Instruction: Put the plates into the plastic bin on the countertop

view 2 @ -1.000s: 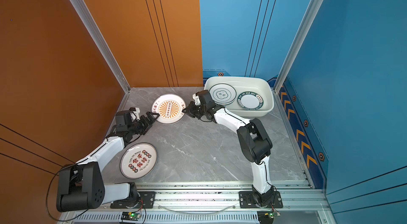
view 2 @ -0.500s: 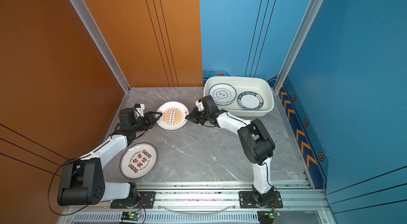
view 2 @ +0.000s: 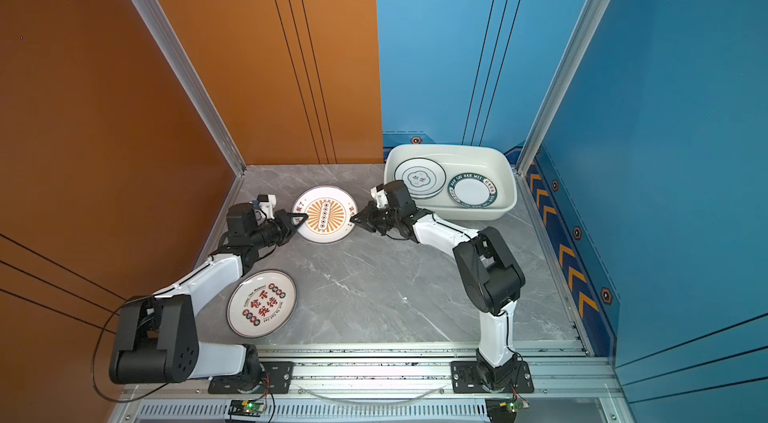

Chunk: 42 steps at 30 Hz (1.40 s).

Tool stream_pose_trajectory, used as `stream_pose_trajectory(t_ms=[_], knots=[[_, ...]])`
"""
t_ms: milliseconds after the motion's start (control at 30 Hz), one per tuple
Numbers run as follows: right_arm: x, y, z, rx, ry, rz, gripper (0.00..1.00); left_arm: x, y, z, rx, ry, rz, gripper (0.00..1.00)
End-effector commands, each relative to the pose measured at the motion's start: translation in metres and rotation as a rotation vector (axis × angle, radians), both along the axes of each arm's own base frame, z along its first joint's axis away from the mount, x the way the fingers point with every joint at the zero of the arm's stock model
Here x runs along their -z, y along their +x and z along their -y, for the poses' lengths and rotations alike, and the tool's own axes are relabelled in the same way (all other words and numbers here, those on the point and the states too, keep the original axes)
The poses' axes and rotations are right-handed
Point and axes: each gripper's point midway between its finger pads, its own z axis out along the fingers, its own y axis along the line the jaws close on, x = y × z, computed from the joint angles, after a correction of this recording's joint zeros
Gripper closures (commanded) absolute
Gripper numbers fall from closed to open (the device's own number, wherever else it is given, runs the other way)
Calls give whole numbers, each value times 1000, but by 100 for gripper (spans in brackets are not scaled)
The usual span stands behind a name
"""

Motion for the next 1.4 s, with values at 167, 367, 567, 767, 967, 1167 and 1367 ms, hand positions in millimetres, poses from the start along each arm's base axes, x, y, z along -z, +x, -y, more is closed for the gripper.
stream_pose_trajectory(t_ms=[167,367,567,767,967,1167,1367], knots=[[-51,-5,-2,-57,129,143,72,-7,-5,19,88,-4,38,100],[-53,-1,-7,-83,197,149,67,-14,-4,28,115,-24,49,100],[-56,5,-17,-92,313,128,67,-22,-1,40,144,-60,66,100],[-54,9,-20,-88,366,112,69,-21,0,53,172,-66,63,100],[-52,10,-18,-83,362,108,90,-19,2,60,185,-66,60,100],[-53,14,-9,-62,350,109,100,-18,2,64,198,-67,58,79],[-42,23,18,0,190,133,100,-19,-1,65,204,-58,60,36]])
